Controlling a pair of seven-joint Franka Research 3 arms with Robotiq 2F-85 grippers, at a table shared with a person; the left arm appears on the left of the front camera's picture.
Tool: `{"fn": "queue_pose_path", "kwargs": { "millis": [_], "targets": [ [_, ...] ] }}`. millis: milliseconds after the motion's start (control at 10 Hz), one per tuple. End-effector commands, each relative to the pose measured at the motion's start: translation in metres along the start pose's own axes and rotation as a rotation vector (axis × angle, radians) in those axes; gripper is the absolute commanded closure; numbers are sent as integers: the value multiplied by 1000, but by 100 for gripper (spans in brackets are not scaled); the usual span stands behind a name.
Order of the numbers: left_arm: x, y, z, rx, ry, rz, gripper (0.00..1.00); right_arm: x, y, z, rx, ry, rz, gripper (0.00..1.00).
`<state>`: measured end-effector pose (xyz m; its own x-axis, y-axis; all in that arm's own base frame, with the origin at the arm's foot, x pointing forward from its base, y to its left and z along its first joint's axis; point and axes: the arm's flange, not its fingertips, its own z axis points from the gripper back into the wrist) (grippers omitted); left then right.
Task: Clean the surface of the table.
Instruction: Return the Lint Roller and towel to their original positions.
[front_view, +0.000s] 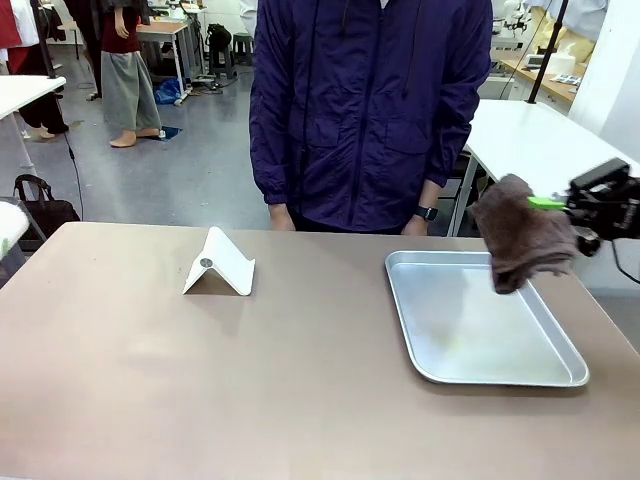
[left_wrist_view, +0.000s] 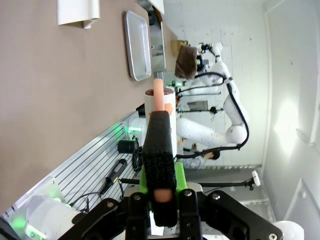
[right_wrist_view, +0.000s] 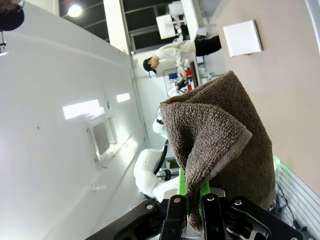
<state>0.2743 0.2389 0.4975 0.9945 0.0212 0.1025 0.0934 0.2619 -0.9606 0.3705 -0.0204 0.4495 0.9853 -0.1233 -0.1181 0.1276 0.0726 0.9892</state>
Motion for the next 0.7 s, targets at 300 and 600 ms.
{"fn": "queue_pose_path", "kwargs": {
  "millis": [300, 600],
  "targets": [
    [88, -72, -139, 216, 23, 62, 78, 51, 27, -143, -90, -20, -50, 91],
    [123, -93, -232, 518, -18, 21, 78, 79, -7, -218, -303, 0, -97, 91]
  ]
}}
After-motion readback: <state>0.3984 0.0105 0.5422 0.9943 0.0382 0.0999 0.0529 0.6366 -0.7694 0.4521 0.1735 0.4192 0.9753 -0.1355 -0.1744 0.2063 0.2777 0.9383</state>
